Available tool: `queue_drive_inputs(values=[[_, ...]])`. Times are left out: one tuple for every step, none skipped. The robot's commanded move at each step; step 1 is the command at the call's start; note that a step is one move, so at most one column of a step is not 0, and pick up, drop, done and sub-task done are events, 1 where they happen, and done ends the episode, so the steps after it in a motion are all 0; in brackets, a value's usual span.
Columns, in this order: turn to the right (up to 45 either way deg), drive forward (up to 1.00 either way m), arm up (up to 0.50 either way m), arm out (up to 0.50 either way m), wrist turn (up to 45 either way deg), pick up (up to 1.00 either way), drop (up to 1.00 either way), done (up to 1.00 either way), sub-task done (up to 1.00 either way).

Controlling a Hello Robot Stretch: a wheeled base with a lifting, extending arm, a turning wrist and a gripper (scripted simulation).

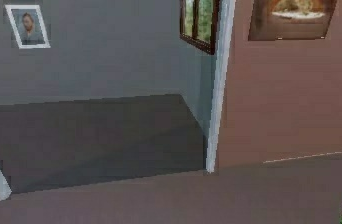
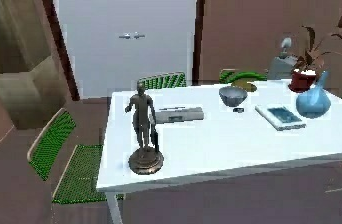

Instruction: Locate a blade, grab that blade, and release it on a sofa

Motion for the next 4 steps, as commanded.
queue_drive_inputs(values=[[45.0,0.0,0.0,0.0,0.0,0.0,0.0,0.0,0.0],[33.0,0.0,0.0,0.0,0.0,0.0,0.0,0.0,0.0],[0.0,0.05,0.0,0.0,0.0,0.0,0.0,0.0,0.0],[-45.0,0.0,0.0,0.0,0.0,0.0,0.0,0.0,0.0]])
